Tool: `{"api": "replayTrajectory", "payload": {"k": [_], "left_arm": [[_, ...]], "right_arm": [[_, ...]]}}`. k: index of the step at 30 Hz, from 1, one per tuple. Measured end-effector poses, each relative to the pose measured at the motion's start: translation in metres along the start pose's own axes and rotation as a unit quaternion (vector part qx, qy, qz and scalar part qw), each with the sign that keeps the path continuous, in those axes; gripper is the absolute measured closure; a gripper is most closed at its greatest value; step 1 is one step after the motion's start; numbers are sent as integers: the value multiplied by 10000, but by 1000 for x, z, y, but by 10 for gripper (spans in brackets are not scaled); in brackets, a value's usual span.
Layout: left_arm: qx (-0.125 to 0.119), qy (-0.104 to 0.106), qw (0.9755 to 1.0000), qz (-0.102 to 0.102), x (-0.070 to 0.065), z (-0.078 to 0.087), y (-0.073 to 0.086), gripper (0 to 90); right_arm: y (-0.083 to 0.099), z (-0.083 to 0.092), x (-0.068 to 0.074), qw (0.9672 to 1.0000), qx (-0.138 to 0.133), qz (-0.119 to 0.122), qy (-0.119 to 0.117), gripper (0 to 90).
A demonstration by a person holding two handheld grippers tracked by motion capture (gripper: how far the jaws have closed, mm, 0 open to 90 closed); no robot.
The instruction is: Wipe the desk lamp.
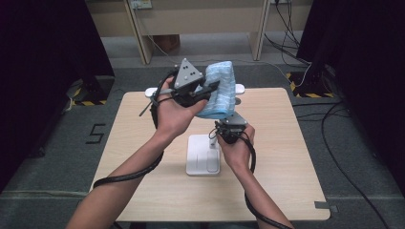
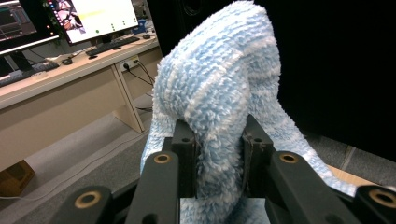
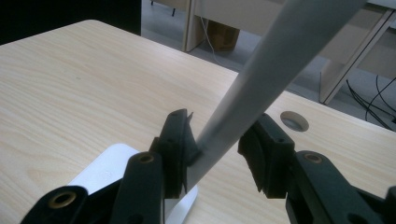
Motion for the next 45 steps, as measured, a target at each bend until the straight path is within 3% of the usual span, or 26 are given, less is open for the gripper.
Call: {"api": "replayTrajectory", "payload": {"k": [11,29,38,45], "left_arm": [[-75,-105,9999,96,15,42,25,718],[-156,-285,9992,223,33,90,58,722],[-94,-312,9991,271,35,100,72,723],[107,-342,9986,380,38,105,93,723]], "right_arm": [[1,0,1,10000,19,12,1,608],[2,0,2,10000,46,62,2,608],[3,-1,3,10000,69,54,1,608],[2,0,2,9999,90,82,-1,609]]}}
Point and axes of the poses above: each handheld gripper's, and its own axes: z roughly backward along the jaws, y roughly out of its underside, x roughly to its left, the point moved 1 cm from there along -z, roughly forward along the jaws, and after that the axes turned 5 degrees about y, right-handed, at the moved point
